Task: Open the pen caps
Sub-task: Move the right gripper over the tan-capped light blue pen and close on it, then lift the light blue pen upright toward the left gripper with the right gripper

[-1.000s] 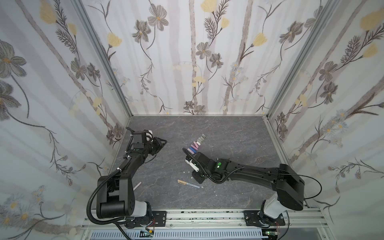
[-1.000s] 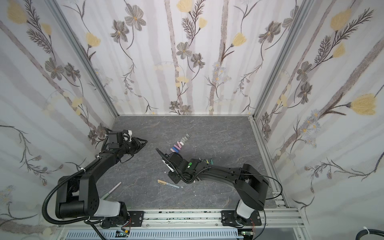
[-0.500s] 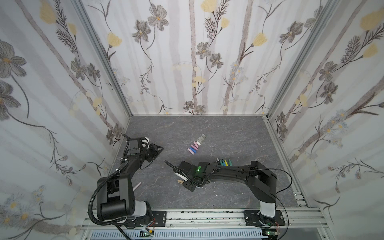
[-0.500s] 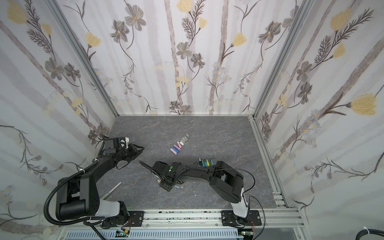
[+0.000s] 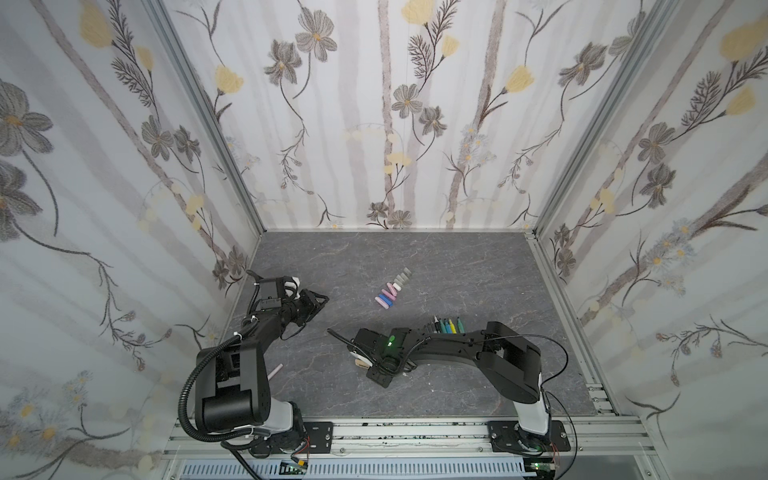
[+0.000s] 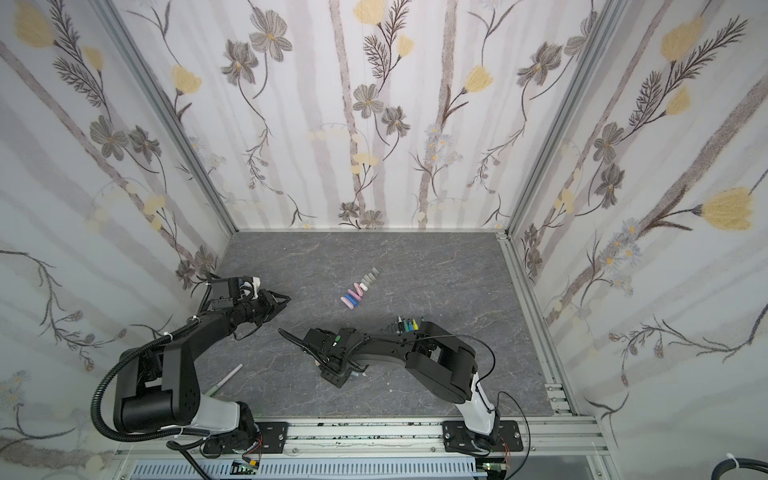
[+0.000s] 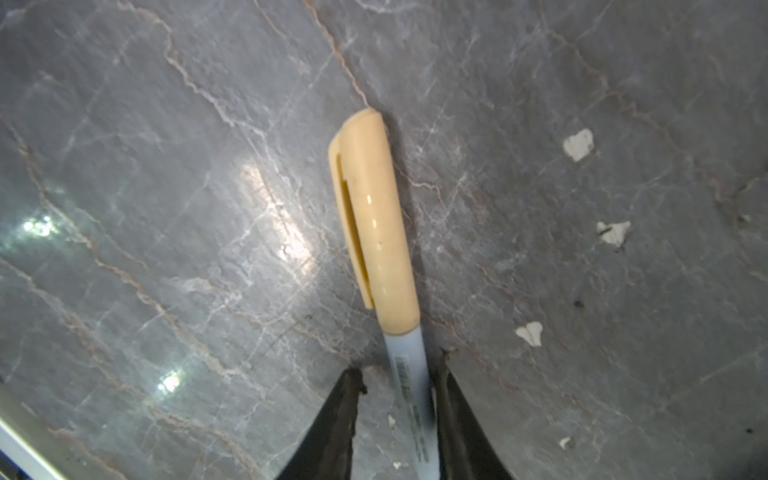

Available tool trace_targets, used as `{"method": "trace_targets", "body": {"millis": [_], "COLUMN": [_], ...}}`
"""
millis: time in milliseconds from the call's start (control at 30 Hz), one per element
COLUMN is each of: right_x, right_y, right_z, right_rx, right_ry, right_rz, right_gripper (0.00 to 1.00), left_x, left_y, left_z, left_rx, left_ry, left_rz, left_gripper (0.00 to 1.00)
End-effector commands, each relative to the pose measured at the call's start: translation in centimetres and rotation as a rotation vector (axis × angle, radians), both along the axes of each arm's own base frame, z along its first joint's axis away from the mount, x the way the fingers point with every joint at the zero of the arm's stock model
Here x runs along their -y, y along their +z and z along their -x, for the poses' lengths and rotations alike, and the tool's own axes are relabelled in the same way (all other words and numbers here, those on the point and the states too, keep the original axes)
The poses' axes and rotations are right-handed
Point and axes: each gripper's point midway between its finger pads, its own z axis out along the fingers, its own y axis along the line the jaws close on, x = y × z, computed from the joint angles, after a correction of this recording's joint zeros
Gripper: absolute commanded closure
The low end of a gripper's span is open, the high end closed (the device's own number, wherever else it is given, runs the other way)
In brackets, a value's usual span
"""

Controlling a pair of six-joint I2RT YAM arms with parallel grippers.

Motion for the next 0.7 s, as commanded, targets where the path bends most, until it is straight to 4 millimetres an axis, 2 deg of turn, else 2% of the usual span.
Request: {"method": "trace_targets", "body": {"millis": [0, 233, 433, 533, 667], "right_x": [1.1, 1.6, 1.4, 1.4, 2.0], "right_y": [-1.0, -1.3, 0.6, 2.9, 7.3], "right_z": [0.6, 0.9, 0.3, -0.9, -3.0], "right_rx": [-0.026, -0.032, -0.033, -0.041, -0.054], "right_ry": [0.005, -0.005, -0.040, -0.096, -0.190], "right_rz": [0.045, 0.048, -0.050, -0.164, -0.368], "right_gripper": [0.71, 0.88, 0.95, 0.97, 0.99], "left_x": [0.0, 0.3, 1.8, 3.0, 5.2], "left_y": [0.3, 0.8, 2.0, 2.7, 3.8], "left_z": [-0.4, -0.5, -0.5, -0.3, -0.1], "left_rx": [0.028, 0.037, 0.055, 0.065, 0.083], "left_ry": [-0.004, -0.014, -0.070, -0.104, -0.160], "left_rz": [0.000, 0.016, 0.021, 0.025, 0.033], "left_gripper": [0.68, 0.68, 0.68, 0.68, 0.68]}}
